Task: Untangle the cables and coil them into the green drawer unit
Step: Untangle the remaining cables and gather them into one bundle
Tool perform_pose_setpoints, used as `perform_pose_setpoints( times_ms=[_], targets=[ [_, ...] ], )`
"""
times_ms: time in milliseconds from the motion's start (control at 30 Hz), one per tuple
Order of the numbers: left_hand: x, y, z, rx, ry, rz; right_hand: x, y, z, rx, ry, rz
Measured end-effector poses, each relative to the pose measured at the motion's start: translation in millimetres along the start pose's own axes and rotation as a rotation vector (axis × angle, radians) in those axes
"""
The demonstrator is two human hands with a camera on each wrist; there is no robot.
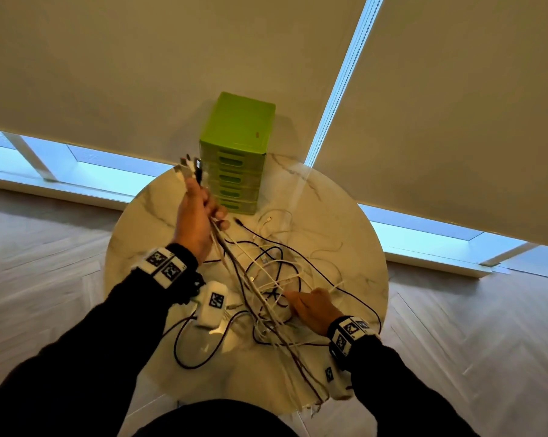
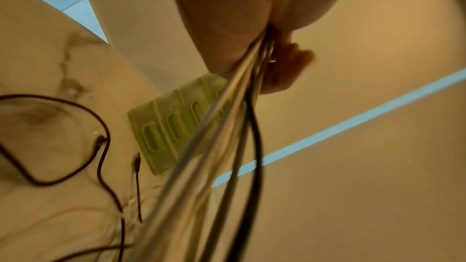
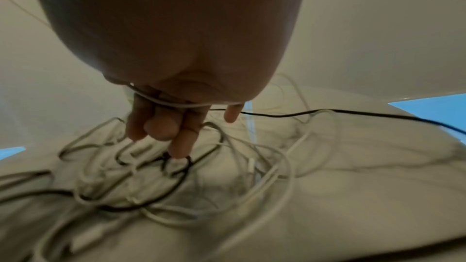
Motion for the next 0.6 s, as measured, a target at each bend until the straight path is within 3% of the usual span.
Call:
perform_pose_setpoints(
  times_ms=[67, 167, 267, 367, 467, 600],
  targets=[
    [12.5, 3.8, -6.7, 0.001, -0.019, -0.016, 14.6, 0.2, 1.6, -0.034, -0.029, 0.110],
    [5.9, -0.7, -3.2, -0.073, -0.061, -0.224, 20.0, 39.4, -11.6, 0.192, -0.113, 0.156],
    [-28.2, -13.5, 12.7, -0.175, 0.001, -0.390, 3.5, 87.0, -26.0, 0.423, -0.198, -0.107],
    [-61.0, -20.5, 22.9, -0.192, 0.096, -0.490, -40.3, 116.0, -34.9, 0.552, -0.107, -0.347],
    [-81.9, -20.4, 24.4, -0.151, 0.210, -0.484, -86.4, 120.8, -32.8, 0.559, 0.032, -0.472],
    [-86.0, -22.1, 19.7, -0.087, 0.318, -0.302, -118.2, 99.2, -32.9, 0.435, 0.149, -0.424]
  ],
)
Point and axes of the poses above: each hand's wrist, its own z-axis away from the middle knuckle, its own y-axis out of the back of the hand, x = y × z, the point moved 10 cm from there along -z, towards the middle knuckle, and after that the axes turned 6 degrees about x, right-handed, at the moved point
